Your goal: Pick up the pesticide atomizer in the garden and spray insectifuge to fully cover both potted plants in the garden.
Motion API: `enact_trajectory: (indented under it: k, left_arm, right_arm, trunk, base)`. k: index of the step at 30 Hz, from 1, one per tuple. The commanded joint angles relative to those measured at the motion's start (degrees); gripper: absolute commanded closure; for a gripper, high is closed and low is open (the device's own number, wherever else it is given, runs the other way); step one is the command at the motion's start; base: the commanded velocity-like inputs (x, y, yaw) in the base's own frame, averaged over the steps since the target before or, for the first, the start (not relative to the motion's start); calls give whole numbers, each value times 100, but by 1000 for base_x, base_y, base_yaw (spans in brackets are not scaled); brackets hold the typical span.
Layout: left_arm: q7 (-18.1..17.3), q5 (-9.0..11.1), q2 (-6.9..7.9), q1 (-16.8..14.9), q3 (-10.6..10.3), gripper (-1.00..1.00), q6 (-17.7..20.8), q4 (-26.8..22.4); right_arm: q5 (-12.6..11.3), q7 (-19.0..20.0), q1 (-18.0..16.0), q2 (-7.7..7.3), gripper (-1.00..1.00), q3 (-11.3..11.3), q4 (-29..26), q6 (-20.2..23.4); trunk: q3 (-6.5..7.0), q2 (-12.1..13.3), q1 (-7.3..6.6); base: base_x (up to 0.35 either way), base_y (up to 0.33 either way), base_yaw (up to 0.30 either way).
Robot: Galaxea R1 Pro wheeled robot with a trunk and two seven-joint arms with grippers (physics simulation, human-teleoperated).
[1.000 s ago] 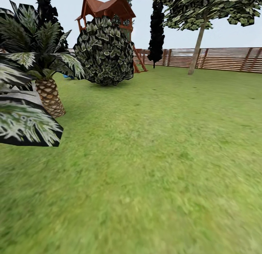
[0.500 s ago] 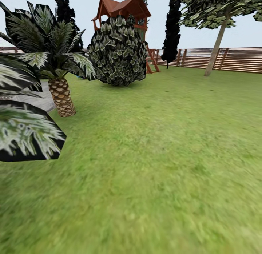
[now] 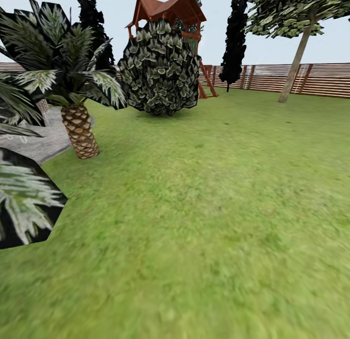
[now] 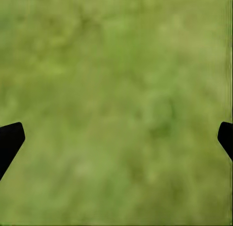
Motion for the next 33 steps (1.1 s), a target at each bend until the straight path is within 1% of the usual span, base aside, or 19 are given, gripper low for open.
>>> enact_trajectory:
  k: [1,18,24,33]
  left_arm:
    - [-3,-5,2,-4,24,-100,-18,5]
    - [-3,-2,7,-5,27,-100,-19,5]
    - [-3,-2,7,-4,27,-100,-21,5]
    - [-3,-2,7,-4,27,-100,-21,5]
  right_arm:
    - [-12,-35,-4,-4,-100,32,6,-15]
    - [-10,-36,-4,-8,-100,32,15,-7]
    - [-10,-36,-4,-6,-100,35,15,-7]
    - [-10,-36,-4,-8,-100,36,15,-7]
  trunk:
    - [-5,-2,2]
    - [-5,-2,2]
    - [-5,-2,2]
    - [-5,-2,2]
  base:
    - [306,-195,0]
    - [309,-178,0]
    - [332,-85,0]
    - [338,-8,0]
